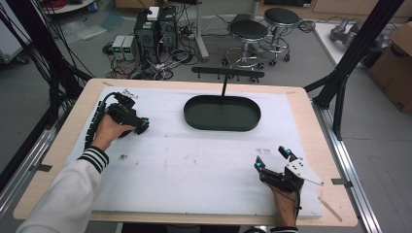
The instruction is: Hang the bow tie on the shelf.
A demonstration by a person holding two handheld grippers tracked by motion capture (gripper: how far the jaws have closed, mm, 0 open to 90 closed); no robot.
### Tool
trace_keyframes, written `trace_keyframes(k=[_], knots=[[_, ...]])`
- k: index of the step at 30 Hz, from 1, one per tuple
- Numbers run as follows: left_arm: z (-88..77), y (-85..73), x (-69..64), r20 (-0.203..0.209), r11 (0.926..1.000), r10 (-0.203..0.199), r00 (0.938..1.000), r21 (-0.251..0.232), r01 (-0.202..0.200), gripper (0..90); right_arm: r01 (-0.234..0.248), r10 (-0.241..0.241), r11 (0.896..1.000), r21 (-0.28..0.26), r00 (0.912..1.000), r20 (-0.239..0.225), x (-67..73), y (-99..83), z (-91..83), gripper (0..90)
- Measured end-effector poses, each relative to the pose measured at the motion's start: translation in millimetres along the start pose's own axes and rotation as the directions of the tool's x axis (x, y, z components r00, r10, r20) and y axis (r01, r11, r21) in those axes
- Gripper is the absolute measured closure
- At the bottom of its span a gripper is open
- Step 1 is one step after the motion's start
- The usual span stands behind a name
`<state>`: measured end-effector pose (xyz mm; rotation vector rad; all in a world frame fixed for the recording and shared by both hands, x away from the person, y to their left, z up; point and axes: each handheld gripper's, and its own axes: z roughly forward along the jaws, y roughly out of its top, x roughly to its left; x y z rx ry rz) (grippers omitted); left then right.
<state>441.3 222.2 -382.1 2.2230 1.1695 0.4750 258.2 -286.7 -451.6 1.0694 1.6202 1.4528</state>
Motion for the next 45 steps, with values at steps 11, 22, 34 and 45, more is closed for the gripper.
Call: trace_keyframes(k=[11, 22, 34, 45], knots=[[7.3, -10.2, 3.5, 0.011, 0.9965, -0.041, 0.9991, 0.074, 0.04, 28.8, -0.004, 0.004, 1.0, 0.0, 1.0, -0.001, 0.3, -0.1, -0.3, 8.9], [14.5, -16.8, 15.7, 0.023, 0.9859, -0.119, 0.9927, 0.121, 0.115, 36.7, -0.009, 0.009, 1.0, -0.002, 1.0, 0.001, 0.3, -0.1, -0.4, 8.9], [21.4, -23.6, 27.6, 0.027, 0.9695, -0.18, 0.9834, 0.174, 0.172, 60.6, -0.007, 0.007, 1.0, -0.002, 1.0, -0.001, 0.1, 0.0, -0.2, 8.9], [23.5, -23.1, 31.1, 0.039, 0.9618, -0.233, 0.9717, 0.157, 0.224, 81.9, -0.004, 0.004, 1.0, 0.0, 1.0, 0.0, 0.2, -0.1, -0.3, 8.9]])
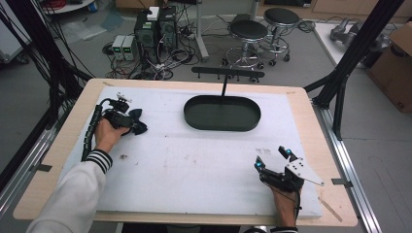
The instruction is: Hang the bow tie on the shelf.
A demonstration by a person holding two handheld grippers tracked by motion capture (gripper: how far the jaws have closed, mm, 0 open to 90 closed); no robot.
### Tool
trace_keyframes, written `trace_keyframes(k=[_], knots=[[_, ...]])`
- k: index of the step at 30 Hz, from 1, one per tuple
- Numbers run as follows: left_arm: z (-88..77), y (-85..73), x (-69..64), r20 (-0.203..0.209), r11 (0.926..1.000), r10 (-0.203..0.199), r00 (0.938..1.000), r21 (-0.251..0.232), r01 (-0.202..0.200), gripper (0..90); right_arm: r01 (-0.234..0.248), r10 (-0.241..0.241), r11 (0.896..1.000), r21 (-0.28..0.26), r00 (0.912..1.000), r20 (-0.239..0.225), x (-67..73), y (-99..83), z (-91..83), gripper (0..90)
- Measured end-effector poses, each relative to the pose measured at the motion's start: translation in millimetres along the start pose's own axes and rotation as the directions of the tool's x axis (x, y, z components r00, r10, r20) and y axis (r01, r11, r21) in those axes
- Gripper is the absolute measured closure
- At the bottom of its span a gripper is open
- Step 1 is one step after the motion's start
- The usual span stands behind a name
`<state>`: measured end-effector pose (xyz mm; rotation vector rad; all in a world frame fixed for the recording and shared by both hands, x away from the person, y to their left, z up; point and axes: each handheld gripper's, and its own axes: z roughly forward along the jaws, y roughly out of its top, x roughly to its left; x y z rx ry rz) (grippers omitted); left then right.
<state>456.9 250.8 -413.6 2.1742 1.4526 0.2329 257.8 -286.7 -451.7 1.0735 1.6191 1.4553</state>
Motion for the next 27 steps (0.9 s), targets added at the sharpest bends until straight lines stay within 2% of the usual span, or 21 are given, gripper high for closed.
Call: trace_keyframes(k=[8, 9, 12, 13, 16, 17, 18, 19, 21, 22, 23, 24, 25, 26, 27], knots=[[-1.4, 0.3, -5.4, -0.01, 0.9996, 0.025, 0.9996, -0.01, -0.025, 85.0, 0.005, -0.005, 1.0, -0.002, 1.0, 0.002, 0.0, 0.1, 0.2, 8.9], [-3.2, 0.8, -6.2, -0.002, 0.9992, 0.025, 0.9997, -0.03, -0.025, 85.0, 0.003, -0.003, 1.0, -0.001, 1.0, 0.003, 0.1, 0.0, 0.1, 8.9], [-6.0, 1.3, -7.2, 0.001, 0.9983, 0.025, 0.9997, -0.053, -0.025, 85.1, 0.002, -0.002, 1.0, 0.0, 1.0, 0.003, 0.1, 0.0, 0.1, 8.9], [-9.8, 1.8, -7.4, 0.01, 0.9966, 0.016, 0.9998, -0.081, -0.015, 85.2, 0.006, -0.006, 1.0, -0.001, 1.0, 0.001, -0.1, 0.1, 0.2, 8.9], [-14.5, 2.5, -7.4, 0.018, 0.9939, 0.014, 0.9997, -0.109, -0.012, 85.3, 0.006, -0.006, 1.0, -0.001, 1.0, 0.001, -0.1, 0.1, 0.3, 8.9], [-16.9, 2.6, -7.8, 0.023, 0.9915, 0.008, 0.9997, -0.13, -0.005, 85.5, 0.006, -0.006, 1.0, -0.001, 1.0, 0.002, 0.0, 0.1, 0.3, 8.9], [-21.4, 3.0, -8.3, 0.036, 0.9866, 0.018, 0.9992, -0.163, -0.012, 85.6, 0.005, -0.005, 1.0, -0.002, 1.0, 0.003, 0.2, 0.1, 0.3, 8.9], [-21.4, 3.0, -8.3, 0.036, 0.9866, 0.018, 0.9992, -0.163, -0.012, 85.7, 0.006, -0.006, 1.0, -0.001, 1.0, 0.002, 0.0, 0.1, 0.3, 8.9], [-25.6, 3.0, -9.4, 0.053, 0.9807, 0.027, 0.9983, -0.195, -0.016, 85.7, 0.005, -0.005, 1.0, -0.002, 1.0, 0.003, 0.2, 0.1, 0.4, 8.9], [-29.7, 2.9, -11.8, 0.052, 0.9731, 0.044, 0.9977, -0.228, -0.031, 85.7, 0.006, -0.006, 1.0, -0.001, 1.0, 0.002, 0.0, 0.1, 0.3, 8.9], [-29.7, 2.9, -11.8, 0.052, 0.9731, 0.044, 0.9977, -0.228, -0.031, 85.8, 0.005, -0.005, 1.0, -0.001, 1.0, 0.002, 0.1, 0.1, 0.3, 8.9], [-33.3, 3.3, -14.3, 0.065, 0.9632, 0.05, 0.9967, -0.267, -0.03, 85.7, 0.006, -0.006, 1.0, -0.002, 1.0, 0.003, 0.1, 0.1, 0.4, 8.9], [-35.3, 3.6, -16.0, 0.063, 0.9566, 0.053, 0.9966, -0.29, -0.032, 85.7, 0.006, -0.006, 1.0, -0.001, 1.0, 0.002, 0.1, 0.1, 0.3, 8.9], [-35.3, 3.6, -16.0, 0.063, 0.9566, 0.053, 0.9966, -0.29, -0.032, 85.7, 0.007, -0.007, 1.0, -0.002, 1.0, 0.003, 0.2, 0.1, 0.4, 8.9], [-37.5, 4.1, -17.8, 0.058, 0.9492, 0.063, 0.9963, -0.312, -0.042, 85.7, 0.007, -0.007, 1.0, -0.003, 1.0, 0.002, 0.2, 0.1, 0.4, 8.9]])
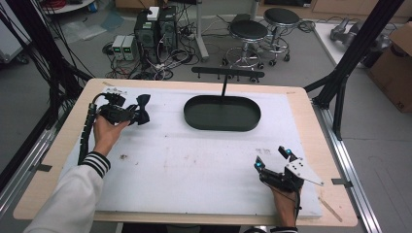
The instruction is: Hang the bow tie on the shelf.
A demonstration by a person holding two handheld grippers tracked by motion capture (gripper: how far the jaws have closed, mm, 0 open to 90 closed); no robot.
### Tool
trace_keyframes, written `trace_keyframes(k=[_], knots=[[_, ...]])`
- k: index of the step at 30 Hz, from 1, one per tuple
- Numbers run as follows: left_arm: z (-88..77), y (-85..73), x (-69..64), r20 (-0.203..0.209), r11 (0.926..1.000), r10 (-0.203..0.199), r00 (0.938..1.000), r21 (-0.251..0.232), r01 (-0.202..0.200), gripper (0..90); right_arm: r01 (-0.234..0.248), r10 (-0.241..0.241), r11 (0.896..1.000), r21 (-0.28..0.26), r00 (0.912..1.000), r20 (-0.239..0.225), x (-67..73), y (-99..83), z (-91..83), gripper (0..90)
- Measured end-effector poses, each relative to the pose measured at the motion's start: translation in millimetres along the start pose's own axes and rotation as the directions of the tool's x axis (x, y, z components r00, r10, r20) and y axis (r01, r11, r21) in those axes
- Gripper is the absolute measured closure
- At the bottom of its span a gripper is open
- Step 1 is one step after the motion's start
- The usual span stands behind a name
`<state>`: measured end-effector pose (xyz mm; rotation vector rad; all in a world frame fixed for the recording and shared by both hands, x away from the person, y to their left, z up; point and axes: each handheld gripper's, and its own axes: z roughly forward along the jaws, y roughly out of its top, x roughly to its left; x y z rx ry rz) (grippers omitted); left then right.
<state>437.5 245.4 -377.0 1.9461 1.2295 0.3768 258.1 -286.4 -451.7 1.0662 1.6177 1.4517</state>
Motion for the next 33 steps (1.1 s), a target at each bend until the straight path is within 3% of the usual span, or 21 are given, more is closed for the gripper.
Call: trace_keyframes(k=[1, 3, 4, 5, 6, 8, 11, 14, 16, 18, 19, 21, 22, 23, 24, 27, 33], knots=[[-1.6, 1.4, -2.0, 0.004, 0.9996, 0.006, 1.0, -0.028, -0.006, 85.7, -0.001, 0.001, 1.0, 0.0, 1.0, 0.0, 0.1, 0.1, 0.0, 8.9], [-6.4, 5.2, -7.1, 0.037, 0.9937, -0.016, 0.9992, -0.11, 0.02, 85.7, -0.002, 0.002, 1.0, 0.0, 1.0, 0.0, 0.0, 0.0, -0.1, 8.9], [-6.4, 5.2, -7.1, 0.037, 0.9937, -0.016, 0.9992, -0.11, 0.02, 85.8, -0.002, 0.002, 1.0, 0.001, 1.0, -0.001, -0.1, 0.1, -0.1, 8.9], [-9.5, 7.4, -9.2, 0.07, 0.9872, -0.036, 0.9969, -0.152, 0.047, 85.8, -0.001, 0.001, 1.0, 0.002, 1.0, 0.0, -0.2, 0.1, -0.1, 8.9], [-9.5, 7.4, -9.2, 0.07, 0.9872, -0.036, 0.9969, -0.152, 0.047, 85.8, -0.002, 0.002, 1.0, 0.001, 1.0, -0.001, 0.0, 0.1, -0.1, 8.9], [-12.0, 9.3, -11.2, 0.091, 0.9799, -0.046, 0.9947, -0.189, 0.063, 85.8, 0.0, 0.0, 1.0, 0.002, 1.0, 0.0, -0.2, 0.1, 0.0, 8.9], [-16.0, 16.1, -18.0, 0.09, 0.9752, -0.006, 0.9959, -0.22, 0.026, 85.8, -0.002, 0.002, 1.0, 0.003, 1.0, -0.002, -0.1, 0.1, 0.0, 8.9], [-22.2, 26.4, -28.7, 0.122, 0.9599, 0.027, 0.9922, -0.28, 0.008, 85.8, -0.002, 0.002, 1.0, 0.002, 1.0, -0.002, -0.4, 0.1, 0.2, 8.9], [-26.7, 35.6, -38.5, 0.153, 0.9409, 0.068, 0.9859, -0.339, -0.013, 85.7, -0.001, 0.001, 1.0, 0.002, 1.0, -0.001, -0.3, 0.1, 0.2, 8.9], [-27.5, 38.3, -41.5, 0.16, 0.9375, 0.08, 0.9838, -0.347, -0.02, 85.8, -0.002, 0.002, 1.0, 0.003, 1.0, -0.002, -0.1, 0.1, 0.0, 8.9], [-29.1, 42.2, -47.1, 0.166, 0.9254, 0.102, 0.9807, -0.378, -0.032, 85.8, -0.003, 0.003, 1.0, 0.003, 1.0, -0.002, -0.1, 0.1, 0.0, 8.9], [-29.7, 43.7, -49.6, 0.164, 0.922, 0.115, 0.9797, -0.385, -0.044, 85.8, -0.002, 0.002, 1.0, 0.002, 1.0, -0.002, -0.2, 0.1, -0.1, 8.9], [-30.0, 44.9, -52.0, 0.154, 0.9165, 0.128, 0.9798, -0.396, -0.057, 85.8, -0.001, 0.001, 1.0, 0.002, 1.0, -0.002, -0.3, 0.0, -0.1, 8.9], [-30.7, 47.0, -55.0, 0.151, 0.9052, 0.154, 0.9765, -0.418, -0.079, 85.8, -0.002, 0.002, 1.0, 0.002, 1.0, -0.002, -0.3, 0.1, -0.1, 8.9], [-30.7, 47.0, -55.0, 0.151, 0.9052, 0.154, 0.9765, -0.418, -0.079, 85.8, -0.001, 0.001, 1.0, 0.002, 1.0, -0.002, -0.4, 0.0, -0.1, 8.9], [-30.4, 49.1, -58.8, 0.149, 0.8867, 0.18, 0.9725, -0.453, -0.095, 85.8, -0.002, 0.002, 1.0, 0.003, 1.0, -0.002, -0.4, 0.0, -0.1, 8.9], [-23.2, 58.2, -71.2, 0.152, 0.8807, 0.194, 0.9691, -0.462, -0.104, 85.8, -0.006, 0.006, 1.0, 0.003, 1.0, -0.002, -0.2, 0.0, -0.3, 8.9]])
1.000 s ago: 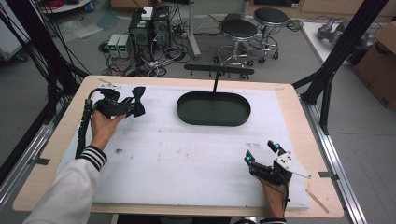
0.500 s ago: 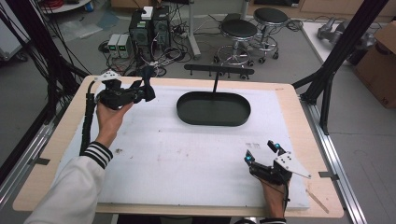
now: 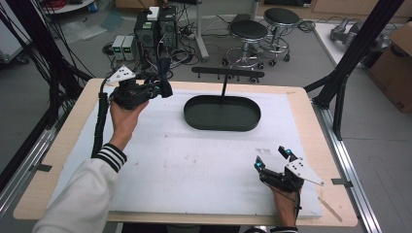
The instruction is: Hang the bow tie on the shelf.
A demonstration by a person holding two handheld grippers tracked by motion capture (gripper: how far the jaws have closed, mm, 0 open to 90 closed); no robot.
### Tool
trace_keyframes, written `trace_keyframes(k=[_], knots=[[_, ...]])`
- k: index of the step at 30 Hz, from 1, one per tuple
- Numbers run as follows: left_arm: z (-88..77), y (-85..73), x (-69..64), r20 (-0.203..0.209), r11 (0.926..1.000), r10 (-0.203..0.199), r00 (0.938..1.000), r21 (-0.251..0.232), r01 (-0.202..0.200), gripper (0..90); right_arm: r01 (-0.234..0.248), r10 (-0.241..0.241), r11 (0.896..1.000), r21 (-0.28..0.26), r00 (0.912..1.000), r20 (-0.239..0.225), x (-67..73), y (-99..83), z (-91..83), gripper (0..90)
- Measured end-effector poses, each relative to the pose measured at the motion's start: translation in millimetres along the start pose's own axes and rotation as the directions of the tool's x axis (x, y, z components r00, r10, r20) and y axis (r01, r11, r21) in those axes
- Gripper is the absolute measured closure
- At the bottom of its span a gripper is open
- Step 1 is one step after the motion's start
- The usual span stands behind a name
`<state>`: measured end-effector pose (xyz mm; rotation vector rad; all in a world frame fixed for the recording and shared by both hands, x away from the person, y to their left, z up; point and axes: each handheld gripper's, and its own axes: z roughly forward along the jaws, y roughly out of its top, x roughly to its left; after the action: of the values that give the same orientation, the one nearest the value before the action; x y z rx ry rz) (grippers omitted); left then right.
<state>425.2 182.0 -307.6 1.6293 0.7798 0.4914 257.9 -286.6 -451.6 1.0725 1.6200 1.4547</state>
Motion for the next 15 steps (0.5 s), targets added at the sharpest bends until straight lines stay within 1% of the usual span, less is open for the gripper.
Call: trace_keyframes(k=[4, 7, 9, 11, 15], knots=[[16.0, 8.1, -8.5, 0.024, 0.9999, 0.0, 0.9997, -0.015, 0.001, 85.8, -0.007, 0.007, 1.0, -0.005, 1.0, -0.001, 0.0, -0.2, -0.3, 8.9], [29.5, 13.1, -16.2, 0.04, 0.9999, 0.003, 0.9992, -0.017, -0.002, 85.8, -0.005, 0.005, 1.0, -0.006, 1.0, -0.001, -1.0, -0.1, -0.3, 8.9], [38.6, 15.7, -21.9, 0.047, 0.9998, 0.016, 0.9988, -0.015, -0.015, 85.8, -0.009, 0.009, 1.0, -0.007, 1.0, -0.003, -1.4, -0.1, -0.2, 8.9], [47.1, 18.3, -26.1, 0.059, 0.9998, 0.014, 0.9981, -0.017, -0.013, 85.7, -0.02, 0.02, 1.0, -0.006, 0.9998, -0.005, -1.5, -0.1, -0.3, 8.9], [63.9, 24.3, -33.0, 0.062, 0.9997, 0.019, 0.9979, -0.017, -0.018, 85.8, -0.012, 0.012, 1.0, -0.01, 0.9999, -0.003, -1.3, -0.2, -0.5, 8.9]])
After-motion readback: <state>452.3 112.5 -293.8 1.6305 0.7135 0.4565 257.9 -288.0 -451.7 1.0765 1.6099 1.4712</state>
